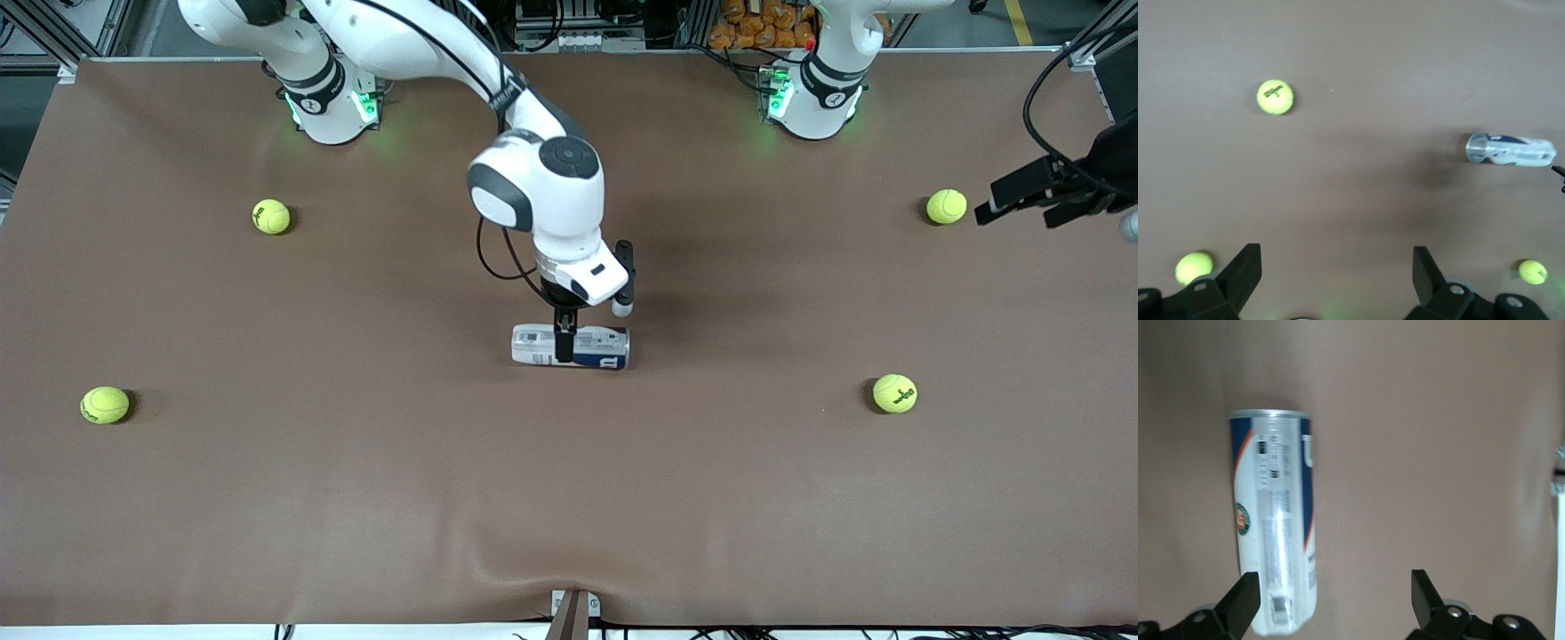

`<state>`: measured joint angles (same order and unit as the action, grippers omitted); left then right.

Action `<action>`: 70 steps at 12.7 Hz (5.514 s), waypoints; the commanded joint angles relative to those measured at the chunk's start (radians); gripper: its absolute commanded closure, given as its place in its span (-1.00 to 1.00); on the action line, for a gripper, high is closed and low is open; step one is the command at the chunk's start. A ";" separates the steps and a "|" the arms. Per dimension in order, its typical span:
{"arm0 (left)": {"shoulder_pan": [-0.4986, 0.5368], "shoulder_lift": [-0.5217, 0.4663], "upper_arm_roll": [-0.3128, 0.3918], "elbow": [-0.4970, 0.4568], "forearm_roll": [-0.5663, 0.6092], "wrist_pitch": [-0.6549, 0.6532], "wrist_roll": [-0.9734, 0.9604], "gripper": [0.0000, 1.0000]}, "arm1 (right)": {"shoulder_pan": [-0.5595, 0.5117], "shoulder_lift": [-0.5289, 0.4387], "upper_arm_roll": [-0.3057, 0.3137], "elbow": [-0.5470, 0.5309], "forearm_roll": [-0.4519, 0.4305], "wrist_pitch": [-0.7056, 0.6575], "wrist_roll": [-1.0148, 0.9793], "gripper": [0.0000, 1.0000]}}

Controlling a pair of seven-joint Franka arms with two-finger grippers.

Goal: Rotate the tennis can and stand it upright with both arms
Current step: 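Lower the can lying onto the table and open the right gripper, then retract the right gripper to rest while the left gripper reaches inward, then move the left gripper to the end of the lying can, then close the left gripper on the can's end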

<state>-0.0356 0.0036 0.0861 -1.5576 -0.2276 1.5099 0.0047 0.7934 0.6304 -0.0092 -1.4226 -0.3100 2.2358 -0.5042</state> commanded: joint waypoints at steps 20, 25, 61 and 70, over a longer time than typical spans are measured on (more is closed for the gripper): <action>-0.015 0.571 -0.101 -0.018 -0.898 0.280 0.559 -1.00 | -0.763 -0.606 -0.025 -0.101 0.259 -0.689 0.430 -1.00; -0.119 0.687 -0.101 -0.018 -1.095 0.367 0.727 -1.00 | -0.829 -0.621 -0.025 -0.082 0.328 -0.795 0.547 -1.00; -0.202 0.787 -0.186 -0.107 -1.363 0.374 0.755 1.00 | -0.866 -0.621 -0.023 0.014 0.353 -0.852 0.550 -1.00; -0.306 0.521 -0.180 -0.018 -0.784 0.593 -0.045 1.00 | -0.855 -0.614 -0.020 0.008 0.316 -0.831 0.529 -1.00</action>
<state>-0.2976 0.5729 -0.1014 -1.5930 -1.1443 2.0741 0.1475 -0.0525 0.0106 -0.0388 -1.4249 0.0241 1.4042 0.0463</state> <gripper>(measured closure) 0.952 0.000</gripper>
